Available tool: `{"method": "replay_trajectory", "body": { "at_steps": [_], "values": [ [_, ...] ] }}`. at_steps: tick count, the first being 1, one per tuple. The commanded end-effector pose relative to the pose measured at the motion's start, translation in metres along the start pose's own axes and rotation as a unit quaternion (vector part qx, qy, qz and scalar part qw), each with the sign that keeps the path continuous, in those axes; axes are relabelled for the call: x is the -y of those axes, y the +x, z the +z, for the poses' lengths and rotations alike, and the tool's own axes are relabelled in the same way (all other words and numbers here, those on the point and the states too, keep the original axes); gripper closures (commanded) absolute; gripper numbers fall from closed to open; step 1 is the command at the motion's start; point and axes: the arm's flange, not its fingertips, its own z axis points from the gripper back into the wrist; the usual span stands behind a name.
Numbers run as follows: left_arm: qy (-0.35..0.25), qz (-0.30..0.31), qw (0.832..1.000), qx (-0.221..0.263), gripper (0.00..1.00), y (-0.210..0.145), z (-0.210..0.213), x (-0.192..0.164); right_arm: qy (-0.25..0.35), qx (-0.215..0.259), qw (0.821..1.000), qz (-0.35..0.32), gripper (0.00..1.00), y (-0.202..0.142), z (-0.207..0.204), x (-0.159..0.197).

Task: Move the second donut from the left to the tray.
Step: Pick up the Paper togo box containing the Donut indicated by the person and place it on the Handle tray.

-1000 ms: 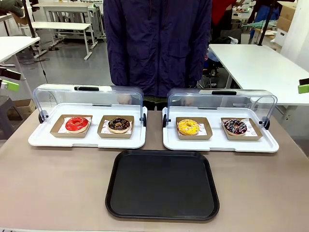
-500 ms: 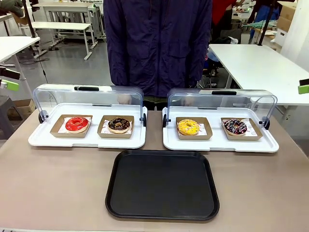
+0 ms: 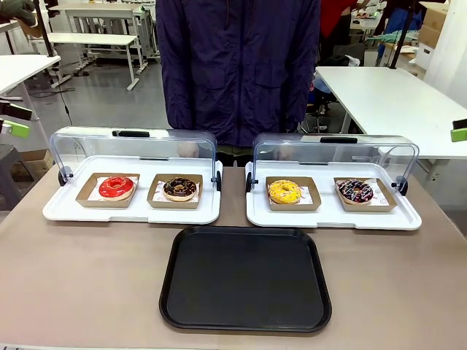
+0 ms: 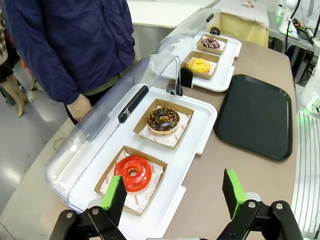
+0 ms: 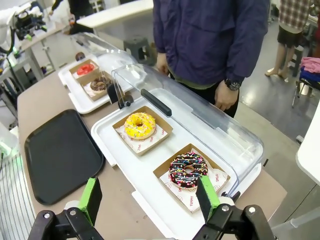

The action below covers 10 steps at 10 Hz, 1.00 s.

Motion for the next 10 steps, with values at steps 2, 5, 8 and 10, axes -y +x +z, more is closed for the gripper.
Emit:
{"method": "replay_trajectory", "body": {
  "at_steps": [2, 5, 8, 10],
  "values": [
    [-0.002, -0.001, 1.000, 0.004, 0.00, 0.0010, 0.0008, 0.0002, 0.002, 0.003, 1.000, 0.002, 0.00, 0.0011, -0.0003, -0.0005],
    [-0.002, -0.001, 1.000, 0.004, 0.00, 0.0010, 0.0008, 0.0002, 0.002, 0.003, 1.000, 0.002, 0.00, 0.0011, -0.0003, -0.0005],
    [-0.002, -0.001, 1.000, 0.004, 0.00, 0.0010, 0.0008, 0.0002, 0.002, 0.003, 1.000, 0.002, 0.00, 0.0011, -0.0003, -0.0005],
    [-0.002, -0.001, 1.000, 0.004, 0.00, 0.0010, 0.0008, 0.0002, 0.002, 0.003, 1.000, 0.002, 0.00, 0.0011, -0.0003, -0.0005]
  ]
}}
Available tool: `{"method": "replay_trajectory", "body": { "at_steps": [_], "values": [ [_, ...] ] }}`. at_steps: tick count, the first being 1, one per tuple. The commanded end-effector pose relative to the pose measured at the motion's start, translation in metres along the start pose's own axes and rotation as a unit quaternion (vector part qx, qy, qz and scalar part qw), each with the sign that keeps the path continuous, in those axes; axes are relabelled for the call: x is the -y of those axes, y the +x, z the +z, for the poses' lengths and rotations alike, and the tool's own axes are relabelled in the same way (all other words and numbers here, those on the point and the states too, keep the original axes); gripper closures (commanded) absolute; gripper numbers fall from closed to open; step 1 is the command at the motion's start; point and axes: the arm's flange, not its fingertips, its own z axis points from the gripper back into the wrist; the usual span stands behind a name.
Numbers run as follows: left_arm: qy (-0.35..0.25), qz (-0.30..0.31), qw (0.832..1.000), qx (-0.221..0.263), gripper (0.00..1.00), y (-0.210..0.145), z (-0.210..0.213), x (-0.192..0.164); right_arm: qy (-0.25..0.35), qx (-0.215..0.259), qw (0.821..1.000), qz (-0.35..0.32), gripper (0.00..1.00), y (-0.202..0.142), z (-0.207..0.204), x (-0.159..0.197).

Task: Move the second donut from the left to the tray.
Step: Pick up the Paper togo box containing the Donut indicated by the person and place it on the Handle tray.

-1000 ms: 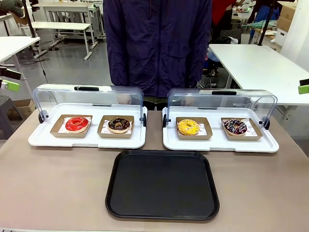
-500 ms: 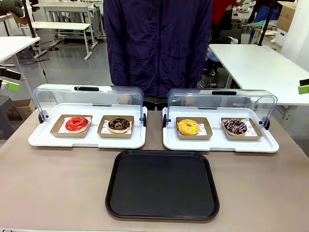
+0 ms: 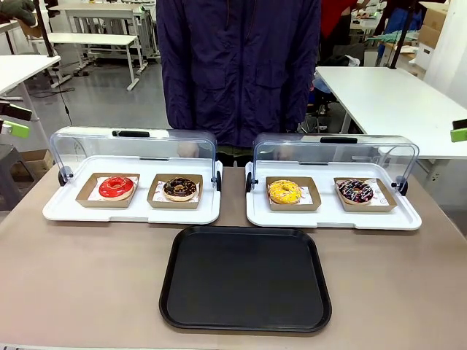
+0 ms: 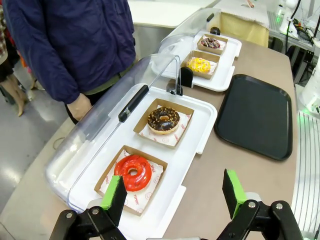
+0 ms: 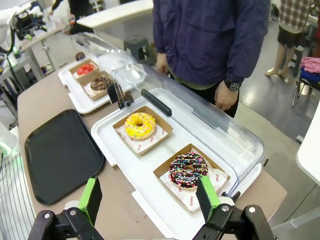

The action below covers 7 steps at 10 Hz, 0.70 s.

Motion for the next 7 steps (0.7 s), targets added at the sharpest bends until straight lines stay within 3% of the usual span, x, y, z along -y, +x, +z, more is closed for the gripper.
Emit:
{"method": "replay_trajectory", "body": {
  "at_steps": [1, 7],
  "values": [
    [-0.002, -0.002, 1.000, 0.005, 0.00, 0.0018, 0.0005, 0.0006, 0.001, 0.003, 1.000, 0.002, 0.00, 0.0011, -0.0003, -0.0004],
    [-0.002, -0.002, 1.000, 0.005, 0.00, 0.0018, 0.0005, 0.0006, 0.001, 0.003, 1.000, 0.002, 0.00, 0.0011, -0.0003, -0.0004]
  ]
}}
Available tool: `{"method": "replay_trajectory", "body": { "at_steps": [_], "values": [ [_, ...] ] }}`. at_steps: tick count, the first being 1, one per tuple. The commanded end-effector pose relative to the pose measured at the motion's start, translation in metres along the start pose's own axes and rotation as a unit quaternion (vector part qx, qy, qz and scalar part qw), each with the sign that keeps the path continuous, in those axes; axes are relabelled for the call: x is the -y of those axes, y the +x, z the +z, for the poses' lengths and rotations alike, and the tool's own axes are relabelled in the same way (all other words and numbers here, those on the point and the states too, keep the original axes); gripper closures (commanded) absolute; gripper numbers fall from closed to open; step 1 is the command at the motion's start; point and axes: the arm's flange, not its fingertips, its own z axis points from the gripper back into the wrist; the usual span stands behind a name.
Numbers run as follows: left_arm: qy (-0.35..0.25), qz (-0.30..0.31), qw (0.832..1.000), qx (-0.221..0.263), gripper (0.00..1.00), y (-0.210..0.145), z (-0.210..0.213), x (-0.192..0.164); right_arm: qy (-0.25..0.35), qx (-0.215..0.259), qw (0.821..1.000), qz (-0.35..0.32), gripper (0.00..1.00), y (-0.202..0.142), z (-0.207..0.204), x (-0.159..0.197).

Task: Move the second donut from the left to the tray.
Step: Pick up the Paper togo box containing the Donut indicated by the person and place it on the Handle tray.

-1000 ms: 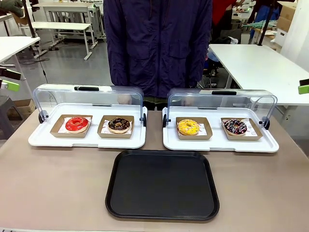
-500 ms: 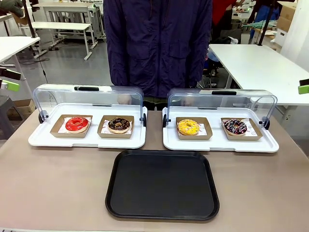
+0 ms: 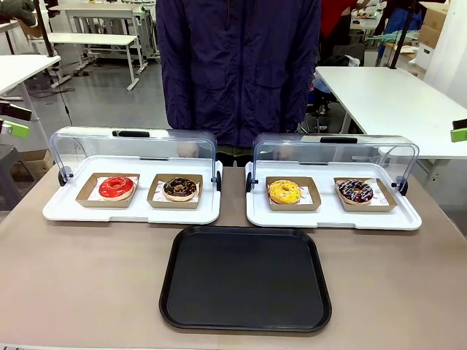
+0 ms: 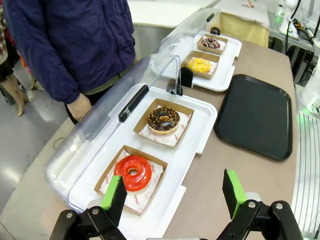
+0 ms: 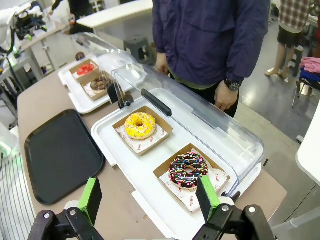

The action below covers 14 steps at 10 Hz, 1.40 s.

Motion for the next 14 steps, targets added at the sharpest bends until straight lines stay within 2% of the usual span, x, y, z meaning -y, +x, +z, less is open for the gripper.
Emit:
{"method": "replay_trajectory", "body": {
  "at_steps": [1, 14],
  "values": [
    [-0.002, -0.002, 1.000, 0.005, 0.00, 0.0017, 0.0004, 0.0006, 0.001, 0.003, 1.000, 0.002, 0.00, 0.0011, -0.0003, -0.0004],
    [-0.002, -0.002, 1.000, 0.005, 0.00, 0.0017, 0.0004, 0.0006, 0.001, 0.003, 1.000, 0.002, 0.00, 0.0011, -0.0003, -0.0004]
  ]
}}
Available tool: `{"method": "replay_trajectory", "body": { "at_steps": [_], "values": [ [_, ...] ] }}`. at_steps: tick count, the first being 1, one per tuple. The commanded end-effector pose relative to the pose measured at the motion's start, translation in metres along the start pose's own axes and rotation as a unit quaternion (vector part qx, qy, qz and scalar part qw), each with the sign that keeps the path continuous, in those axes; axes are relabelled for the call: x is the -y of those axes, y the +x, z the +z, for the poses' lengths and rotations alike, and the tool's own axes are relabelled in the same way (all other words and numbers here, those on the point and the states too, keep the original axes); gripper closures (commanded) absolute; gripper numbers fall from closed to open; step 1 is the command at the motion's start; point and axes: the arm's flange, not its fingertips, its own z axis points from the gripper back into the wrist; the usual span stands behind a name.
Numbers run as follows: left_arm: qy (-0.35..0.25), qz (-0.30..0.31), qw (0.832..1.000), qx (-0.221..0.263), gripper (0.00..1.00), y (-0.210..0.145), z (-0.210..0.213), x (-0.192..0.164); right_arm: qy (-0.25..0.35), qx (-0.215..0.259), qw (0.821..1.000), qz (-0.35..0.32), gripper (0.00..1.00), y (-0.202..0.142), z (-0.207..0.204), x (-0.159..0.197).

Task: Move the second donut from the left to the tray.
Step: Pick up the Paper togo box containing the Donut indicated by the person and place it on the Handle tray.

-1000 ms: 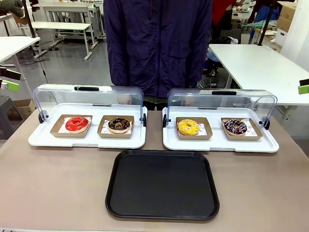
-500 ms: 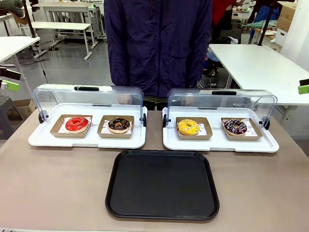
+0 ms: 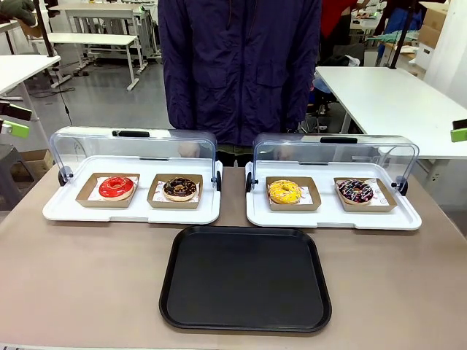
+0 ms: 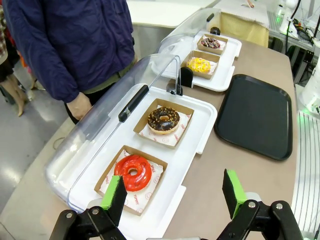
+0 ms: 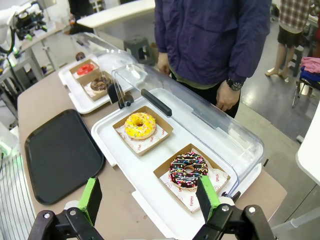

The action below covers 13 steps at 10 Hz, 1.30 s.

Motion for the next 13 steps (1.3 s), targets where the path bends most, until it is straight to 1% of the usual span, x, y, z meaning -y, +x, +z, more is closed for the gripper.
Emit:
{"method": "replay_trajectory", "body": {
  "at_steps": [1, 13],
  "values": [
    [-0.002, -0.002, 1.000, 0.005, 0.00, 0.0017, 0.0004, 0.0006, 0.001, 0.003, 1.000, 0.002, 0.00, 0.0011, -0.0003, -0.0004],
    [-0.002, -0.002, 1.000, 0.005, 0.00, 0.0017, 0.0004, 0.0006, 0.001, 0.003, 1.000, 0.002, 0.00, 0.0011, -0.0003, -0.0004]
  ]
}}
